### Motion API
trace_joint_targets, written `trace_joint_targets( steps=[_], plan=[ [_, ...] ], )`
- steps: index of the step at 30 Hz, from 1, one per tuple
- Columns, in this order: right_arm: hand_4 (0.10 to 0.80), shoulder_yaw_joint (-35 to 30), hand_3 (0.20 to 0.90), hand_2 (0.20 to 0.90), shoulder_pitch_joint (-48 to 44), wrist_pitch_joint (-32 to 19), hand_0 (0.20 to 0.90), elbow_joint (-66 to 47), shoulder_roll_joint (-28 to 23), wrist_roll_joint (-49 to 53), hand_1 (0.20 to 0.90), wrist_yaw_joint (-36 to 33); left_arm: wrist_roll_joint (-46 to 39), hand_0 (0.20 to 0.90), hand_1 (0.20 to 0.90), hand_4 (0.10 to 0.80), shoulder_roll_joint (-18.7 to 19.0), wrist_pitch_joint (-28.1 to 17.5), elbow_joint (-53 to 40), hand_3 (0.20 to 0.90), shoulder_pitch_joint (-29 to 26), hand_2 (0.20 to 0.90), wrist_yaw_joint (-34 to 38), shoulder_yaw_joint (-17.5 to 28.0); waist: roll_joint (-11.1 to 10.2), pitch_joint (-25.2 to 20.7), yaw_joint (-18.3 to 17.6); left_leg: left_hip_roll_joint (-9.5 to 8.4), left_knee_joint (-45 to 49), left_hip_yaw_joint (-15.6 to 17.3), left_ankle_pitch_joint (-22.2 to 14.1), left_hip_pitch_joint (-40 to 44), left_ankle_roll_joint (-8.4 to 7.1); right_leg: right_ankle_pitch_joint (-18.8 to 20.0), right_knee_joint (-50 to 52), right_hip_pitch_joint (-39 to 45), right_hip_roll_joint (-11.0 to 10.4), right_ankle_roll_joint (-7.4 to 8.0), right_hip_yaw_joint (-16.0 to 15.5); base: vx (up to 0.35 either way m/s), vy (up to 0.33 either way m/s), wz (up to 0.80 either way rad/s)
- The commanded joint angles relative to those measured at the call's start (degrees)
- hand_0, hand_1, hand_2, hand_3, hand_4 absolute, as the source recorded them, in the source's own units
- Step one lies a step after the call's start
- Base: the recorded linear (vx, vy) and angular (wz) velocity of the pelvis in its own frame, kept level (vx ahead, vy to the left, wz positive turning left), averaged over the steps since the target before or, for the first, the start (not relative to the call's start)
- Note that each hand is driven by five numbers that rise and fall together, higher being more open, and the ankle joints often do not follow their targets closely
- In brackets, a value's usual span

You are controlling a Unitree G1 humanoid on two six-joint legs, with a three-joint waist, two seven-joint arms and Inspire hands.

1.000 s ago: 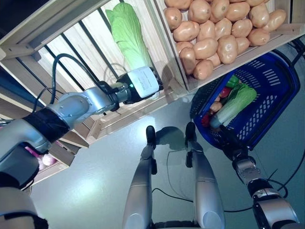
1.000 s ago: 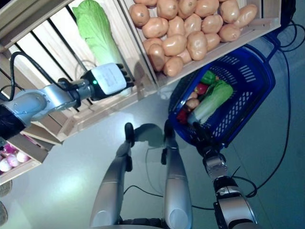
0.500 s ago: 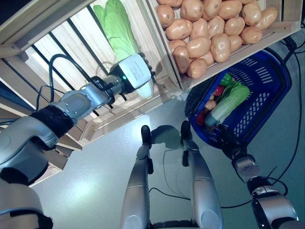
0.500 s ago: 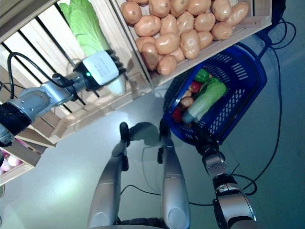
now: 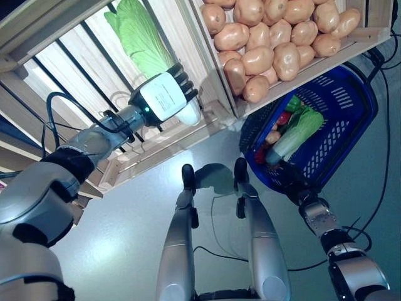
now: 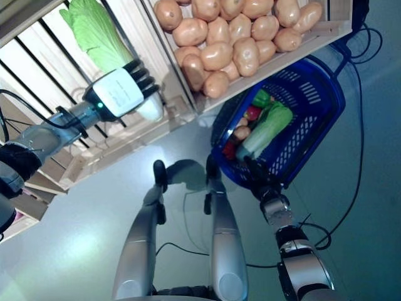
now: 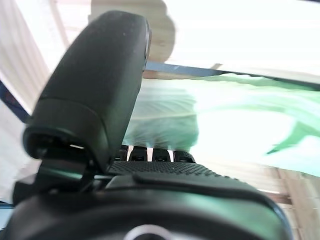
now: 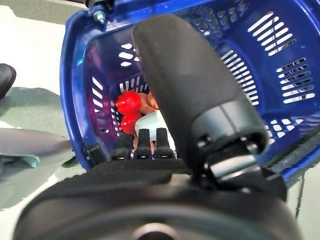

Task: Put vegetables into the basket

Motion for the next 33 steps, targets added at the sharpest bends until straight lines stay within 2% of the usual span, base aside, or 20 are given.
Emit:
trace_joint_targets(
  steps=[1, 9, 10, 11, 16, 22, 26, 30, 33],
  plan=[
    [0.8, 0.3, 0.9, 0.9, 1.1, 0.0, 0.9, -3.4, -3.9, -2.5, 0.9, -2.3, 0.6, 0.9, 0.9, 0.8, 0.6, -0.8, 0.1, 0.9, -1.1, 0.9, 6.6, 7.5, -0.2, -0.2, -0.2, 0.16, 4.5, 2.2, -1.3, -4.0, -2.27, 2.0, -1.8, 1.9, 2.1, 0.95, -0.7, -0.015, 0.045, -0.05],
    [0.8, 1.4, 0.9, 0.9, 0.0, 0.8, 0.9, -5.5, -4.8, -2.7, 0.9, -4.7, -3.3, 0.9, 0.9, 0.8, -3.6, 0.4, 6.1, 0.9, -0.5, 0.9, 8.9, 8.3, -1.3, -0.2, -0.7, 0.59, 4.6, 2.3, -1.4, -5.5, -2.47, 1.8, -1.2, 0.2, 2.6, 0.99, -0.5, -0.006, 0.009, -0.01],
    [0.8, 1.4, 0.9, 0.9, -0.1, 0.9, 0.9, -5.6, -4.8, -2.8, 0.9, -4.8, -3.2, 0.516, 0.516, 0.544, -4.2, 0.5, 6.9, 0.516, -0.3, 0.516, 9.4, 8.4, -1.5, -0.2, -0.8, 0.59, 4.5, 2.3, -1.3, -5.5, -2.52, 1.9, -1.3, 0.2, 2.7, 1.01, -0.5, 0.0, 0.0, 0.0],
    [0.8, 1.5, 0.9, 0.9, -0.4, 1.1, 0.9, -5.8, -5.0, -2.7, 0.9, -4.9, -3.6, 0.3, 0.3, 0.4, -4.7, 0.8, 7.3, 0.3, -0.1, 0.3, 9.8, 8.5, -1.6, -0.2, -0.8, 0.58, 4.4, 2.2, -1.3, -5.5, -2.58, 2.0, -1.5, 0.2, 2.8, 1.03, -0.5, -0.012, 0.0, -0.03],
    [0.8, 2.2, 0.9, 0.9, -1.4, 1.4, 0.9, -5.7, -4.7, -2.5, 0.9, -5.4, -4.1, 0.3, 0.3, 0.4, -7.1, 1.2, 10.1, 0.3, -0.6, 0.3, 11.7, 8.6, -2.5, -0.2, -1.1, 0.69, 4.6, 2.1, -1.3, -5.9, -2.7, 2.2, -1.6, -0.2, 3.2, 1.01, -0.4, -0.008, 0.0, -0.05],
    [0.8, 2.6, 0.9, 0.9, -1.2, 1.1, 0.9, -6.3, -3.6, -2.5, 0.9, -5.7, -4.2, 0.3, 0.3, 0.4, -7.9, 2.2, 10.9, 0.3, -1.2, 0.3, 12.9, 8.9, -3.0, -0.2, -1.3, 0.85, 3.9, 2.4, -1.2, -5.1, -2.72, 2.3, -2.3, 0.7, 3.2, 0.95, -0.5, 0.006, -0.01, -0.02],
    [0.8, 2.6, 0.9, 0.9, -0.2, 0.5, 0.9, -7.7, -3.0, -2.5, 0.9, -6.2, -5.4, 0.3, 0.3, 0.4, -6.6, 2.5, 10.1, 0.3, -0.9, 0.3, 13.9, 9.6, -3.3, -0.2, -1.3, 0.75, 3.4, 2.6, -1.3, -3.9, -2.68, 2.4, -2.8, 1.9, 3.5, 0.79, -0.6, 0.001, -0.009, 0.0],
    [0.8, 2.7, 0.9, 0.9, 0.8, -1.5, 0.9, -8.7, -2.5, -2.1, 0.9, -6.2, -10.6, 0.3, 0.3, 0.4, -5.2, 2.0, 9.1, 0.3, -0.9, 0.3, 19.0, 11.4, -3.6, -0.2, -1.0, 0.89, 3.1, 2.8, -1.6, -1.8, -2.7, 1.8, -2.7, 4.0, 3.7, 0.49, -0.7, 0.0, 0.0, 0.0],
    [0.8, 2.4, 0.9, 0.9, 3.0, -4.4, 0.9, -10.3, -1.6, -3.2, 0.9, -6.9, -15.1, 0.3, 0.3, 0.4, -4.2, 1.0, 7.2, 0.3, 0.6, 0.3, 24.3, 15.8, -4.0, -0.2, -0.5, 0.76, 2.5, 2.6, -2.1, 1.3, -2.43, 0.6, -2.7, 7.2, 4.0, 0.26, -0.8, -0.009, -0.011, -0.01]
  ],
)
